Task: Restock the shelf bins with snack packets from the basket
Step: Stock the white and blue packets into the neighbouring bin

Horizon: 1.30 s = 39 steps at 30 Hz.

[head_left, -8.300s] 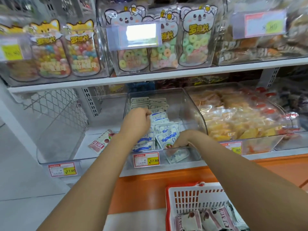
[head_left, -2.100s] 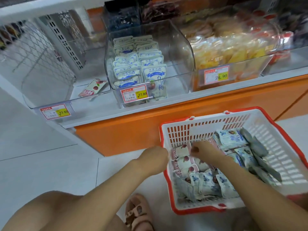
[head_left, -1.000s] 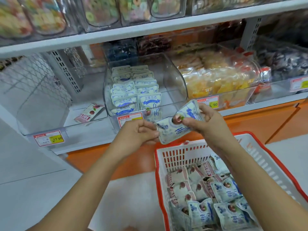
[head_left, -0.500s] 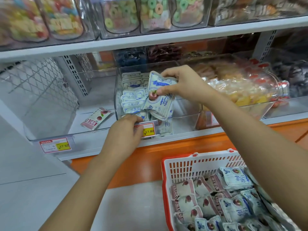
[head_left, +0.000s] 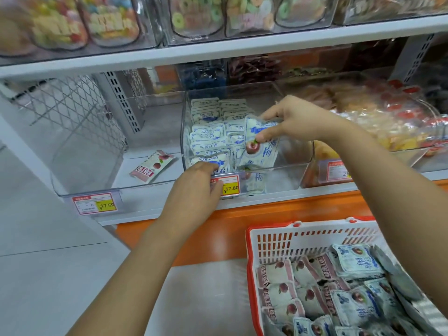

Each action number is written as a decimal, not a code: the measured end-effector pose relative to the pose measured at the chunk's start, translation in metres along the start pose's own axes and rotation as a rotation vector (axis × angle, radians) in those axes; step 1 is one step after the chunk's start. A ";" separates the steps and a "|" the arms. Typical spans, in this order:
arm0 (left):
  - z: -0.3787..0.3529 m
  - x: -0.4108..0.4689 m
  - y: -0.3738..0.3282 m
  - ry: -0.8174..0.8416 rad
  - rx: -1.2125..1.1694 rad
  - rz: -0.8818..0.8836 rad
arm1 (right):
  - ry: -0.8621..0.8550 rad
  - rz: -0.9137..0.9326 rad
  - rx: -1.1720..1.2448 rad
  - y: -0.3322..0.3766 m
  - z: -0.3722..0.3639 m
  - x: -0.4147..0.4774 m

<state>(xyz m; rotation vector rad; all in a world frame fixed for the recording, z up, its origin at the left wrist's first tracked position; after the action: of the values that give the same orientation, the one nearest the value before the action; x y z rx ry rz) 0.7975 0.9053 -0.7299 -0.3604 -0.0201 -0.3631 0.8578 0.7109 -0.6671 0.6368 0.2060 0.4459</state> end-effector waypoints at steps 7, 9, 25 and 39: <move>0.001 -0.001 -0.002 0.001 -0.001 0.011 | 0.173 -0.139 -0.011 -0.025 -0.043 0.013; 0.000 -0.001 -0.002 0.002 -0.002 0.013 | 0.156 -0.138 -0.030 -0.028 -0.049 0.016; -0.009 -0.035 -0.012 -0.097 -0.062 -0.083 | -0.380 -0.028 -0.191 0.014 -0.050 -0.022; -0.188 -0.098 -0.028 0.854 0.203 -0.099 | 0.648 -0.645 -0.006 -0.188 -0.320 -0.196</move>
<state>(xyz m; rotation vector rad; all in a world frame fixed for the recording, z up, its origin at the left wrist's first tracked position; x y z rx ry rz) 0.6879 0.8485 -0.9047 0.0180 0.7581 -0.5850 0.6456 0.6548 -1.0245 0.3696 0.9928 0.0113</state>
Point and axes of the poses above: each hand's wrist, its own x-axis towards the middle knuckle, its own z-axis out of the back of the hand, y = z × x, the point moved 6 cm from there along x, towards the middle knuckle, and after that the axes turned 11 degrees about y, right-handed, at the moved point
